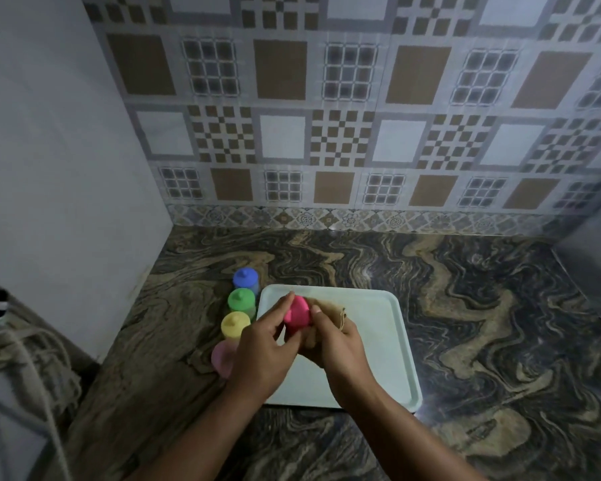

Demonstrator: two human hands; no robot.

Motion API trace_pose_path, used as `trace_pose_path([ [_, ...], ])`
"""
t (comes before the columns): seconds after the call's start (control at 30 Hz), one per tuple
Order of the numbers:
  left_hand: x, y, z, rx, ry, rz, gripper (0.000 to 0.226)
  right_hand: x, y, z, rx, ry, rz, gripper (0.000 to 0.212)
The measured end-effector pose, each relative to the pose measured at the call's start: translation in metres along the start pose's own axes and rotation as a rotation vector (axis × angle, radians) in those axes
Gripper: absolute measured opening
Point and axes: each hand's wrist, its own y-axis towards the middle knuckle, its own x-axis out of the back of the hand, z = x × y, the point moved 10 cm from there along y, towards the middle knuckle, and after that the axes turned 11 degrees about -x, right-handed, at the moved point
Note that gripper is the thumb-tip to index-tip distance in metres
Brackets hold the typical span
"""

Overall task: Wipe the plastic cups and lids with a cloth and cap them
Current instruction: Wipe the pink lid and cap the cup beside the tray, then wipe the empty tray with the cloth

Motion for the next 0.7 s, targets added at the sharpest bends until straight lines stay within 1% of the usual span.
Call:
trace_pose_path([
  [0.1, 0.007, 0.001, 0.018, 0.069, -0.068, 0.001, 0.063, 0.002, 0.006, -0.022, -0.188, 0.031, 0.018, 0.042],
  [0.13, 0.012, 0.001, 0.027, 0.121, -0.108, -0.015, 0.059, 0.008, 0.011, -0.031, -0.250, 0.061, 0.000, 0.047],
  [0.17, 0.018, 0.000, 0.038, 0.180, -0.142, -0.044, 0.055, 0.015, 0.015, -0.036, -0.278, 0.092, -0.045, 0.046],
  [0.2, 0.024, -0.002, 0.047, 0.238, -0.187, -0.082, 0.052, 0.024, 0.018, -0.031, -0.218, 0.103, -0.107, 0.037],
  [0.23, 0.027, -0.005, 0.054, 0.293, -0.253, -0.111, 0.050, 0.030, 0.020, -0.021, -0.088, 0.114, -0.151, 0.028],
  [0.27, 0.025, -0.006, 0.059, 0.330, -0.335, -0.118, 0.049, 0.028, 0.019, -0.007, 0.042, 0.123, -0.149, 0.024],
  [0.3, 0.020, -0.006, 0.057, 0.338, -0.386, -0.106, 0.048, 0.016, 0.018, 0.002, 0.148, 0.080, -0.080, 0.025],
  [0.33, 0.017, -0.005, 0.051, 0.306, -0.396, -0.113, 0.050, 0.000, 0.015, -0.002, 0.174, 0.000, 0.013, 0.026],
  [0.37, 0.017, -0.005, 0.046, 0.262, -0.367, -0.131, 0.052, -0.012, 0.014, -0.012, 0.157, -0.091, 0.061, 0.026],
  [0.4, 0.021, -0.005, 0.042, 0.215, -0.330, -0.154, 0.053, -0.023, 0.013, -0.022, 0.076, -0.103, 0.095, 0.026],
  [0.43, 0.028, -0.008, 0.040, 0.187, -0.286, -0.179, 0.051, -0.025, 0.010, -0.019, 0.100, -0.240, 0.047, 0.029],
  [0.47, 0.039, -0.009, 0.040, 0.170, -0.254, -0.199, 0.049, -0.028, 0.015, -0.026, 0.010, -0.250, 0.070, 0.036],
  [0.5, 0.050, -0.014, 0.046, 0.166, -0.220, -0.214, 0.048, -0.024, 0.017, -0.033, -0.102, -0.196, 0.069, 0.042],
  [0.53, 0.063, -0.019, 0.054, 0.170, -0.176, -0.228, 0.048, -0.015, 0.020, -0.034, -0.163, -0.157, 0.024, 0.043],
  [0.6, 0.088, -0.032, 0.075, 0.198, -0.022, -0.254, 0.048, 0.013, 0.028, -0.027, -0.168, -0.100, -0.124, 0.032],
  [0.67, 0.098, -0.045, 0.092, 0.243, 0.156, -0.209, 0.045, 0.036, 0.034, -0.025, -0.154, -0.055, -0.255, 0.019],
  [0.7, 0.096, -0.050, 0.099, 0.260, 0.227, -0.168, 0.044, 0.044, 0.037, -0.027, -0.153, -0.054, -0.292, 0.017],
])
